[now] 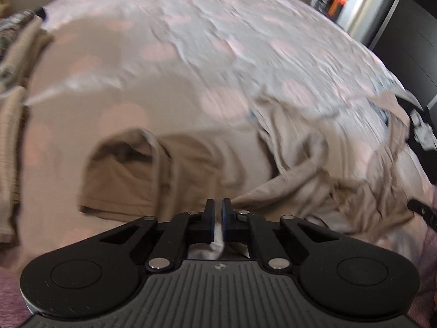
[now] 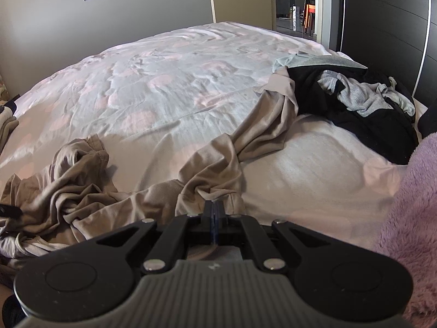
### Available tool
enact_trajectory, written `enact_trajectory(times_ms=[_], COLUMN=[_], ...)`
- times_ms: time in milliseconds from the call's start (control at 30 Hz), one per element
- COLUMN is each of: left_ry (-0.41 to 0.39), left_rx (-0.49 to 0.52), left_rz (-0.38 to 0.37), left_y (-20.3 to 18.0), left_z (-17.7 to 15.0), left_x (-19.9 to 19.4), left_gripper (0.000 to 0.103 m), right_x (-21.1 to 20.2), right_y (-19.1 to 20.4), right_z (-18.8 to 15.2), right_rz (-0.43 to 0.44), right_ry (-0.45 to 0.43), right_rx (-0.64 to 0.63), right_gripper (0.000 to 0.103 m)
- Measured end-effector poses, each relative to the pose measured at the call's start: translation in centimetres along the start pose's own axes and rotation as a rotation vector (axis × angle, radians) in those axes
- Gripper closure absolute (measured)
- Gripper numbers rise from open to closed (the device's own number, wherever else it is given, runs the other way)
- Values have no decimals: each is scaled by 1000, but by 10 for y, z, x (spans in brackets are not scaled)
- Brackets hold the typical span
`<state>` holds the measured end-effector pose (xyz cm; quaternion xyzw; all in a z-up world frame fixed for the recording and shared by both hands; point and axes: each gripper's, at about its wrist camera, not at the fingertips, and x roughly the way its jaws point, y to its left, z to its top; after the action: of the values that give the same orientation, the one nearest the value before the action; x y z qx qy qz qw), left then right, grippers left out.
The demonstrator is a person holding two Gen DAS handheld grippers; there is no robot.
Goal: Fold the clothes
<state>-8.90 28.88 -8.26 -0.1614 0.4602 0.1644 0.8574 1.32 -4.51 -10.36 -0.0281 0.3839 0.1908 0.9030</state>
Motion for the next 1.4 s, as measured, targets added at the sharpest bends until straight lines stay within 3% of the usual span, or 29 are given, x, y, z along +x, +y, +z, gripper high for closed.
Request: enact_trajectory(times_ms=[200, 400, 433, 567, 667, 767, 833, 867, 1100, 1200, 1400], left_ry=[-181, -197, -182, -151, -150, -148, -140, -131, -66, -38, 17], left_rx=[-202, -338, -344, -329, -273, -221, -202, -189, -57, -2, 97], left_rz=[205, 349, 339, 294, 270, 228, 177, 150, 14, -43, -78], left_y=[59, 109, 112, 110, 98, 88, 85, 82, 57, 45, 23], left_z=[13, 12, 10, 5, 3, 3, 1, 0, -10, -14, -23], left_x=[-47, -63, -62, -62, -66, -70, -72, -72, -62, -53, -29], left_gripper=[102, 102, 101, 70, 57, 54, 53, 53, 54, 54, 54], right_x=[-2, -5, -5, -7, -9, -15, -20, -23, -42, -41, -29], right_y=[2, 7, 8, 8, 6, 5, 7, 10, 44, 66, 116], right_z=[-2, -3, -3, -3, -1, 0, 2, 2, 6, 5, -1], right_rz=[-38, -55, -56, -63, -66, -61, -59, -56, 62, 162, 341], right_ry=[-10, -20, -22, -26, -30, -43, -51, -60, -85, -52, 24], right_rx=[-22, -45, -47, -47, -39, -27, -30, -37, -124, -145, -222], right_gripper=[102, 102, 102, 100, 97, 94, 72, 68, 68, 68, 68])
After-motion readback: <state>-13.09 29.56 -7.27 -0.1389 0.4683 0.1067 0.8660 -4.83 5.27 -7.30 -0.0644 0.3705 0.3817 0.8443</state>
